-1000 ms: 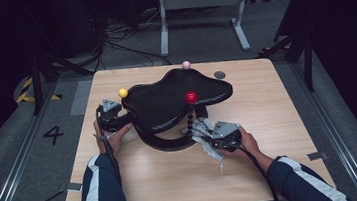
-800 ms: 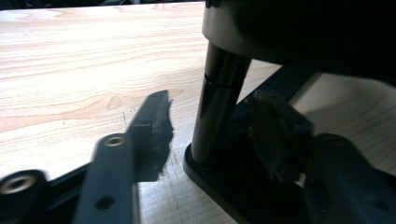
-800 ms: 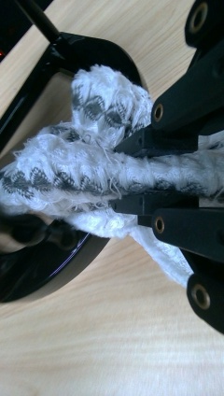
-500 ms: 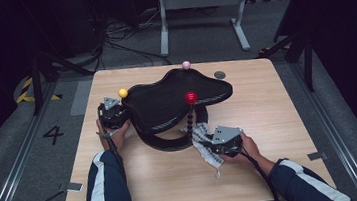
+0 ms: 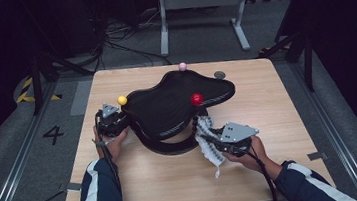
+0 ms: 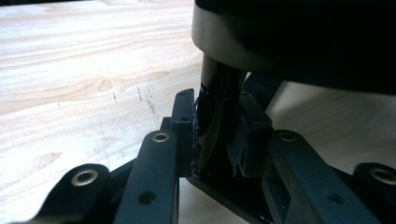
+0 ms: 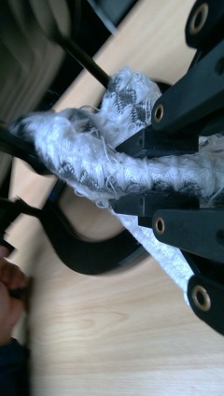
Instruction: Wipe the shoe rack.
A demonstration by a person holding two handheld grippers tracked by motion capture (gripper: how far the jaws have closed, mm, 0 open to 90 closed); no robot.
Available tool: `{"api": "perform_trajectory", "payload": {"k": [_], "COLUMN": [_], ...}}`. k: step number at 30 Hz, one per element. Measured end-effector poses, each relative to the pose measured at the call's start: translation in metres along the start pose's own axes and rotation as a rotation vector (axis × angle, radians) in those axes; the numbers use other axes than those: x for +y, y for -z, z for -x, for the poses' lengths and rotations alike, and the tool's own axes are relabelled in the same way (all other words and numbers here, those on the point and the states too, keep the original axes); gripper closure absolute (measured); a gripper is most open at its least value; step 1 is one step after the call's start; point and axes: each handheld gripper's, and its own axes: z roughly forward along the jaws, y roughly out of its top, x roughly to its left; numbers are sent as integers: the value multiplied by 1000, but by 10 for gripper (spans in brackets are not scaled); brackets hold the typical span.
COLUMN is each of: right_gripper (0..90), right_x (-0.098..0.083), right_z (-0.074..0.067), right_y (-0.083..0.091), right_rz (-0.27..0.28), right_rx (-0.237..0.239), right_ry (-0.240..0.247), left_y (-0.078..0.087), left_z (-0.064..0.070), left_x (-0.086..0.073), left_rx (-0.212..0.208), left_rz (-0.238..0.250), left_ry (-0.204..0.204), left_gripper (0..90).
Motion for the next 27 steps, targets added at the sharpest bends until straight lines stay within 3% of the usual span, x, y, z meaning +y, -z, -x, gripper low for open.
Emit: {"api": "perform_trajectory", "payload": {"k": [5,8,14,23,27], "right_gripper": [770,768,765,762,763], "right_x": [11,12,2,-31,-23], "right_z": [4,4,-1,-3,-3], "right_y": [9,9,2,-35,-25], "right_rz": [56,51,-16,-200,-153], "right_rx": [-53,-60,-27,17,1], "right_ry": [16,33,30,5,24], "left_y": [7,11,21,31,35], "left_z": [1,2,4,6,6], "left_x": [-4,-6,-11,-16,-19], "left_rx": [-18,-22,-32,-34,-46], "left_rz": [-4,-14,-27,-41,-39], "left_ry": [-21,-28,-52,-61,-70], "left_gripper": [735,736,738,737,739]}}
